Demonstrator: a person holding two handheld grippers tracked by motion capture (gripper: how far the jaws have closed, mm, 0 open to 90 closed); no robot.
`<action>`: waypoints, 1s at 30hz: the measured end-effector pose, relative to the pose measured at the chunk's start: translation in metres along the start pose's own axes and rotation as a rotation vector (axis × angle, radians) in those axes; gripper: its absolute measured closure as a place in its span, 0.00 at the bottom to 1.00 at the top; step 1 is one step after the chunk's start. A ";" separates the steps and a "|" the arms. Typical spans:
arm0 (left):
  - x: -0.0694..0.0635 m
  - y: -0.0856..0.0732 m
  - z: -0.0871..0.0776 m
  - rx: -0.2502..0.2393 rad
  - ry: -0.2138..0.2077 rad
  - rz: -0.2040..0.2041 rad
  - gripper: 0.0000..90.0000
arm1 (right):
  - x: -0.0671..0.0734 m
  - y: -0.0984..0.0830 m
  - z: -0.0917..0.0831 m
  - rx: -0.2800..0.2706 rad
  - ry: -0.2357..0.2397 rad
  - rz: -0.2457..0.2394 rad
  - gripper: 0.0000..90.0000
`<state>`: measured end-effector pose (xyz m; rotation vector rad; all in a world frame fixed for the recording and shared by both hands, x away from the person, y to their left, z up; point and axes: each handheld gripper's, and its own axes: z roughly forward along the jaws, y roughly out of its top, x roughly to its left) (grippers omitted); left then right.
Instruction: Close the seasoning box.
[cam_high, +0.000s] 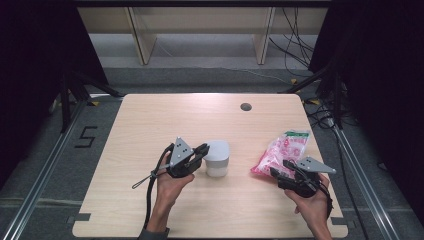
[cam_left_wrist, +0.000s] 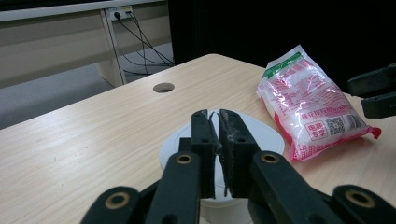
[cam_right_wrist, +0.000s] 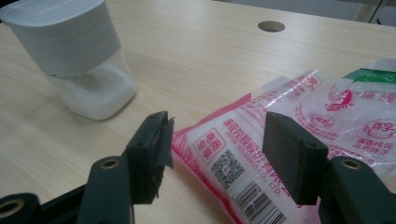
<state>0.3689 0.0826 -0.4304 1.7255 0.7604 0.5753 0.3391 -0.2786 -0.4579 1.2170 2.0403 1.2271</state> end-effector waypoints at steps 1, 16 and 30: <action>0.000 0.000 0.000 -0.012 -0.008 -0.010 0.84 | 0.000 0.000 0.000 -0.001 0.000 -0.001 0.47; -0.006 -0.012 -0.014 0.031 -0.036 -0.061 0.40 | 0.007 0.000 0.001 -0.012 0.041 -0.017 0.46; -0.013 -0.031 -0.021 0.044 -0.038 -0.069 0.32 | 0.016 -0.002 0.002 -0.014 0.090 -0.023 0.46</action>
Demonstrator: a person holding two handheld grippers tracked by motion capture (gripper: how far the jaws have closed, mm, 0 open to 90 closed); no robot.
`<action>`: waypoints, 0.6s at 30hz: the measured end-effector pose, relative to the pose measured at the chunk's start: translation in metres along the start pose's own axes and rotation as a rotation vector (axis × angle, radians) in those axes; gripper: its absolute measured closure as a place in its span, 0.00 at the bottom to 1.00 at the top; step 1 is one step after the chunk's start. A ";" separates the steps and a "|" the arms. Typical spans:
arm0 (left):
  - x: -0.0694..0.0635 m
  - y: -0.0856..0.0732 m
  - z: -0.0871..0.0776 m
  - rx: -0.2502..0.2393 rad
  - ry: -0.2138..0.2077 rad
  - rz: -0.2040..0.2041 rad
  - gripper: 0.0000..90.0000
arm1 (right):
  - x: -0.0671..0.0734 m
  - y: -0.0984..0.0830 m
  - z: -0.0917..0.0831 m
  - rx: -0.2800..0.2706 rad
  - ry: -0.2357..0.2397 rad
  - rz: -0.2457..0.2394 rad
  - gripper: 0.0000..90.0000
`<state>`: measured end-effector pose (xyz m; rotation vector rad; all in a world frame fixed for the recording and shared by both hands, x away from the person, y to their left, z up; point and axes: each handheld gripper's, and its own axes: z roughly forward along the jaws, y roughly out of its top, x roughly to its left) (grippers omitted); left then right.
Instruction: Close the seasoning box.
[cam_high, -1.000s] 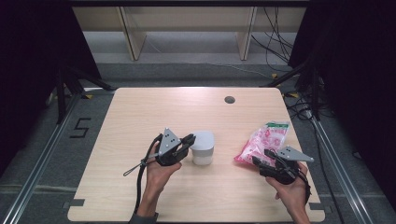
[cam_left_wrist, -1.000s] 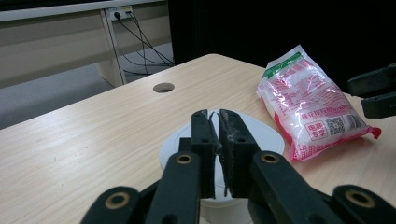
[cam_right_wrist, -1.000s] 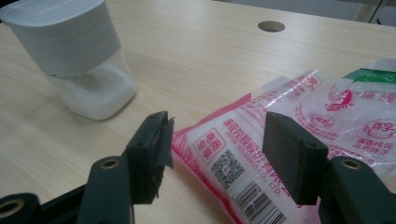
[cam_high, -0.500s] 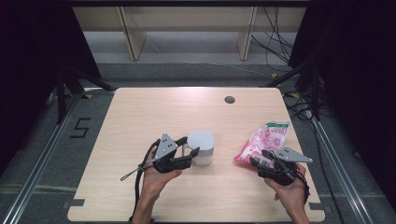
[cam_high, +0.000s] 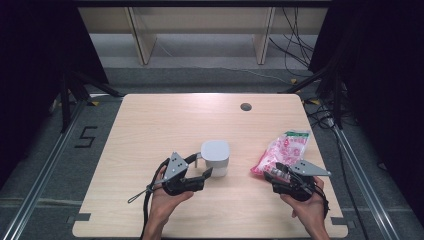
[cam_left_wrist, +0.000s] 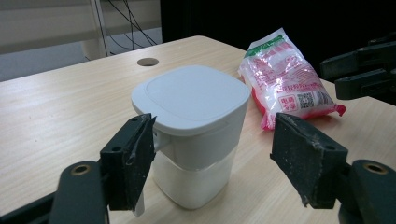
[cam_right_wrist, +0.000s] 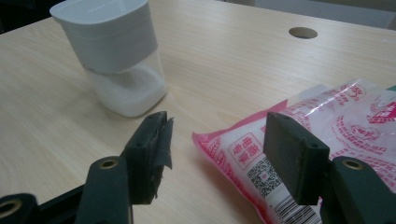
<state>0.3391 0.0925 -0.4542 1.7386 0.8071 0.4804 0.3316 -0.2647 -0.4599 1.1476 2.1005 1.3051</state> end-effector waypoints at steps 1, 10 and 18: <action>-0.001 -0.002 0.001 -0.004 -0.002 -0.017 0.32 | 0.000 0.000 0.000 0.001 0.003 -0.004 0.46; -0.006 -0.016 -0.003 0.015 0.008 -0.019 0.30 | 0.008 -0.004 0.002 0.018 0.055 -0.042 0.44; -0.013 -0.023 -0.008 0.007 0.004 -0.024 0.29 | 0.017 -0.008 0.004 0.040 0.124 -0.050 0.41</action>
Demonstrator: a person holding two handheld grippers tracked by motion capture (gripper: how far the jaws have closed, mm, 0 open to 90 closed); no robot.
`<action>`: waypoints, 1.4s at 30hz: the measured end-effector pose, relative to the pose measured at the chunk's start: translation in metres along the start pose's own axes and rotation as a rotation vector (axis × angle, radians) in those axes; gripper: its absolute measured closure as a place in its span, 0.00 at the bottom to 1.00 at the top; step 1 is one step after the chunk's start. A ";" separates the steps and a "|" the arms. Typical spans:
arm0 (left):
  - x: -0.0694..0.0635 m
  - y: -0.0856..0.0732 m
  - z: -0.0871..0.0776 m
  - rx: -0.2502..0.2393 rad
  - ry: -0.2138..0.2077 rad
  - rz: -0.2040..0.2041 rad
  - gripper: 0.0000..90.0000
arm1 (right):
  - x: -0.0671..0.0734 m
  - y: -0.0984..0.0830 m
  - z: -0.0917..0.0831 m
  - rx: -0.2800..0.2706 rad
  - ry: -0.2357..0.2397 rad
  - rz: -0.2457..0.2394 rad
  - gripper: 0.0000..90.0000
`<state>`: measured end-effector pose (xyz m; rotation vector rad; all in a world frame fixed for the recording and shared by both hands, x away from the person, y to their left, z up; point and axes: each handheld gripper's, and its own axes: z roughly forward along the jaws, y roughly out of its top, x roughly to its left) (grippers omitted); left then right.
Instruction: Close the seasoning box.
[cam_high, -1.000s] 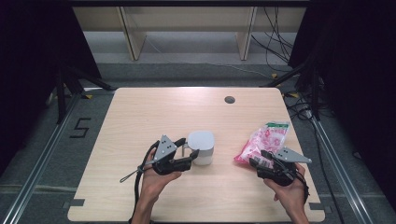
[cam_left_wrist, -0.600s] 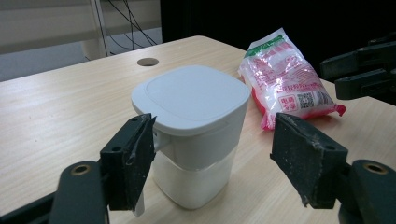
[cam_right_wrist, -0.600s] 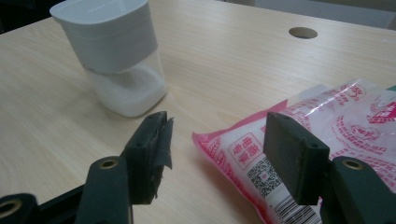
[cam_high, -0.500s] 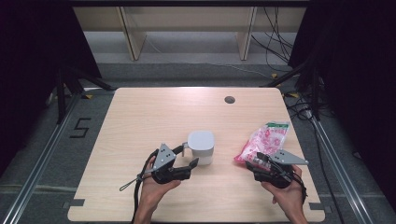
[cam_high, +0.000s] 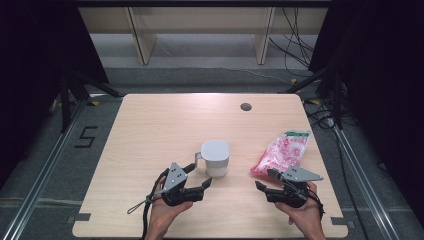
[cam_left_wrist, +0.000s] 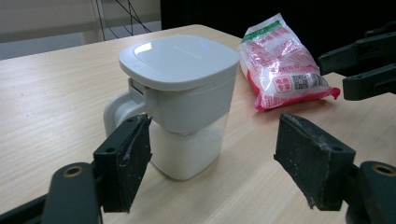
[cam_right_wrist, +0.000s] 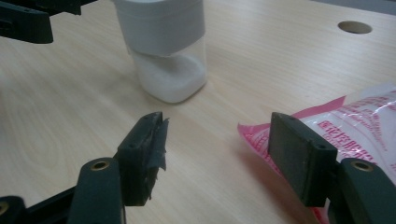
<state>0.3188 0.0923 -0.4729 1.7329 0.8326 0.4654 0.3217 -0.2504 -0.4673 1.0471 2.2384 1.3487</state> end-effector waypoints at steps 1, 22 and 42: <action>-0.001 -0.001 0.000 0.003 -0.005 0.018 0.29 | 0.002 -0.001 0.000 0.008 0.003 0.006 0.41; -0.018 -0.028 -0.003 0.030 -0.017 -0.004 0.28 | 0.004 -0.014 -0.009 0.040 0.027 0.001 0.37; -0.040 -0.057 -0.006 0.018 -0.015 -0.055 0.27 | 0.009 -0.030 -0.009 0.076 0.058 -0.033 0.37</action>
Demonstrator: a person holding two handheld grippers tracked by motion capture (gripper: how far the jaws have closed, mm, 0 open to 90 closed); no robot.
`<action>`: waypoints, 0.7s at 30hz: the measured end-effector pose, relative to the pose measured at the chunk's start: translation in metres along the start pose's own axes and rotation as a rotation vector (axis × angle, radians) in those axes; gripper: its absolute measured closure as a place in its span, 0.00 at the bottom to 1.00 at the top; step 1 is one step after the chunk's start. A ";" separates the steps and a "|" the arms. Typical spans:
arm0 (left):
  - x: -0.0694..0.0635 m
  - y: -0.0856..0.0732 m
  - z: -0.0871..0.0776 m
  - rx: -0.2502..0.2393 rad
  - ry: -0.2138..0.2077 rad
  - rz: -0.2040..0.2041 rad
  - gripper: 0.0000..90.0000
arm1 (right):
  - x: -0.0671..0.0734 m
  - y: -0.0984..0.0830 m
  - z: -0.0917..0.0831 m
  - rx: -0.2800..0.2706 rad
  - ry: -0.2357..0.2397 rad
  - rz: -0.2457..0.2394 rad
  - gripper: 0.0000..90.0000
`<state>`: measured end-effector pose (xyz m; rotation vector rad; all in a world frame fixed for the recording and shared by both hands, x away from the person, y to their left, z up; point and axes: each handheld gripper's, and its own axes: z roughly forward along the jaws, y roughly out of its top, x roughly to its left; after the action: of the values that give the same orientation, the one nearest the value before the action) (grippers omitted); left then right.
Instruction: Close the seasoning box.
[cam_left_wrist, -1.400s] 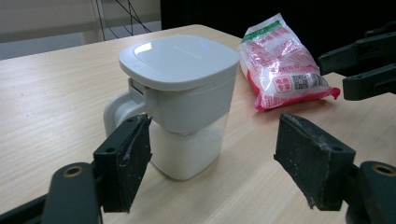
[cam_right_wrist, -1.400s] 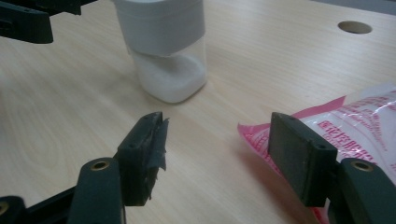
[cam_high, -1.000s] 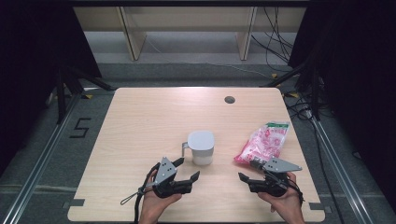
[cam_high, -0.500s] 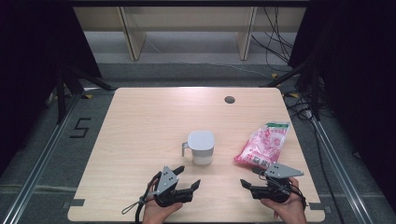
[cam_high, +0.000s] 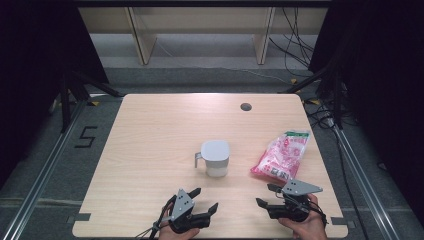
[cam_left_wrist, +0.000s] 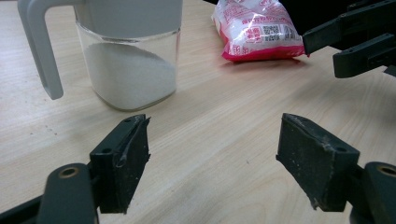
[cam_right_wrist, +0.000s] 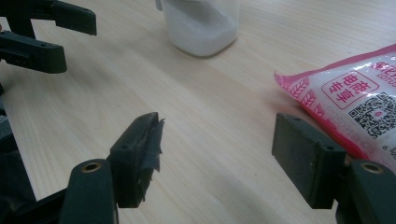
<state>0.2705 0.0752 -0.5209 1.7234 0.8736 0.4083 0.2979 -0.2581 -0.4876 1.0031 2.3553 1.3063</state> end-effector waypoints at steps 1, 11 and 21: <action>-0.001 0.000 -0.001 0.008 0.005 -0.005 0.27 | 0.000 0.000 0.000 -0.002 0.005 0.000 0.36; -0.014 0.003 -0.005 0.012 -0.004 0.020 0.27 | 0.004 -0.004 -0.003 -0.007 0.026 0.016 0.36; -0.013 0.003 -0.006 0.031 0.001 0.020 0.27 | 0.005 -0.005 -0.005 0.018 0.030 0.031 0.36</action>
<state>0.2593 0.0694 -0.5147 1.7614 0.8687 0.4108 0.2894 -0.2591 -0.4881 1.0362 2.3869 1.3220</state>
